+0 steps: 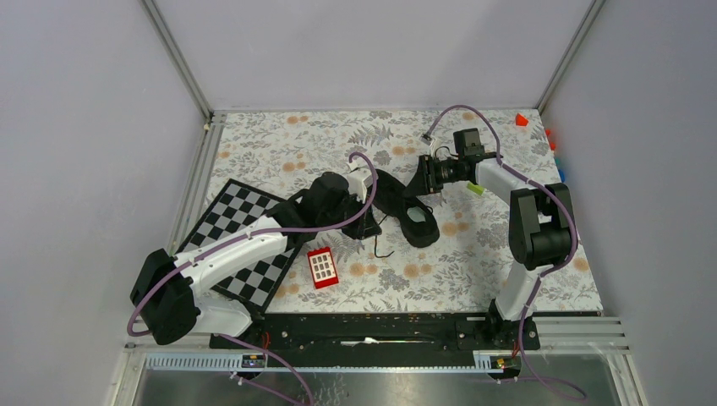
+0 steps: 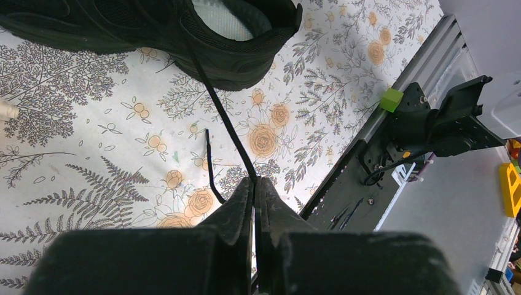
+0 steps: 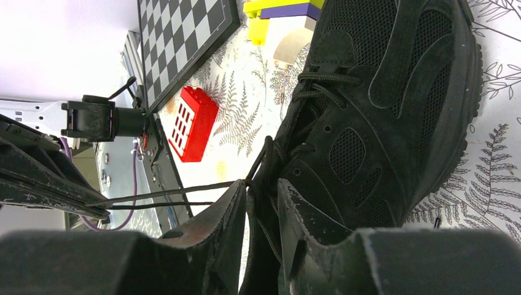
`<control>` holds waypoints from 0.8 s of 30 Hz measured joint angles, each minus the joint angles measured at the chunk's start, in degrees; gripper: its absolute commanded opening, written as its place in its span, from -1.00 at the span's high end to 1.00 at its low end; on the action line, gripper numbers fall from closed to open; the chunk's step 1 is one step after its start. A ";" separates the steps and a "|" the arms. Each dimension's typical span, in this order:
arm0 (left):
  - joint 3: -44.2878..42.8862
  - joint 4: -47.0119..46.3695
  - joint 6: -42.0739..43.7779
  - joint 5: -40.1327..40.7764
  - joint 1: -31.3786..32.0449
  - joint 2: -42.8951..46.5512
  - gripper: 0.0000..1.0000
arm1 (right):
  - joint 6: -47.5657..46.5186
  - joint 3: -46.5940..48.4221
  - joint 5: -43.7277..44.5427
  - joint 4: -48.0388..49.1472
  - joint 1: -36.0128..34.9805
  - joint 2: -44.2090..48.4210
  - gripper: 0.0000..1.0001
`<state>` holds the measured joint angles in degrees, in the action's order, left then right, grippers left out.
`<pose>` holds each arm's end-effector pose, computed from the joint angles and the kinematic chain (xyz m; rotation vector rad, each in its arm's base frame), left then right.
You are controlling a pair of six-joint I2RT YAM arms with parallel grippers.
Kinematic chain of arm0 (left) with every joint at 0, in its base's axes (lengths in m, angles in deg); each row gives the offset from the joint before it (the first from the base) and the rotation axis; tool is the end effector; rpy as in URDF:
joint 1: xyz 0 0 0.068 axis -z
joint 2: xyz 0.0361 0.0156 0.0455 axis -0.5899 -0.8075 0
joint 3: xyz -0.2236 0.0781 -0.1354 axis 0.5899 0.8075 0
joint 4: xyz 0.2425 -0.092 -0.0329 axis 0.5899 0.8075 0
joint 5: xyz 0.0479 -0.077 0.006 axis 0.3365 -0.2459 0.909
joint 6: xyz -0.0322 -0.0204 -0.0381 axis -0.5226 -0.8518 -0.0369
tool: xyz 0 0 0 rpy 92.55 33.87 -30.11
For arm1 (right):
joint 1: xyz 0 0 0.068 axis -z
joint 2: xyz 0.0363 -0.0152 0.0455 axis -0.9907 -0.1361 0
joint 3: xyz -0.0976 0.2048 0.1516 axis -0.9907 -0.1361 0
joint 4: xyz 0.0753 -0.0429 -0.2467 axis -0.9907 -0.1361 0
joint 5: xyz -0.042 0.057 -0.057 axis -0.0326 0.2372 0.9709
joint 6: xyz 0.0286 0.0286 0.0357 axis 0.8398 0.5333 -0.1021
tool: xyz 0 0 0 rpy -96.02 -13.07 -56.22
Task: Tie the shoes
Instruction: Cross the shoelace with the shoelace.
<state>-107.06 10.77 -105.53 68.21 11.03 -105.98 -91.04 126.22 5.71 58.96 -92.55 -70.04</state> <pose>0.1910 -0.2213 0.2796 0.6265 2.2457 -0.9983 0.3693 0.0986 0.2032 -0.6770 2.1698 1.3189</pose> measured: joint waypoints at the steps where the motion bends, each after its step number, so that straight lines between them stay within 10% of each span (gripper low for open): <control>1: 0.00 0.00 0.00 0.00 0.00 0.00 1.00 | 0.22 0.00 0.00 0.15 0.00 0.00 0.40; 7: 0.00 0.00 0.00 0.00 0.00 0.00 1.00 | 0.74 0.00 1.14 1.01 0.00 0.00 1.00; 24: 0.00 -0.02 -0.09 0.00 0.00 0.00 1.00 | 3.34 -14.64 27.54 15.04 -9.57 16.17 1.00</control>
<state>-107.06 10.75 -105.62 68.21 11.03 -105.98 -87.69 111.58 33.25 74.00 -102.12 -53.86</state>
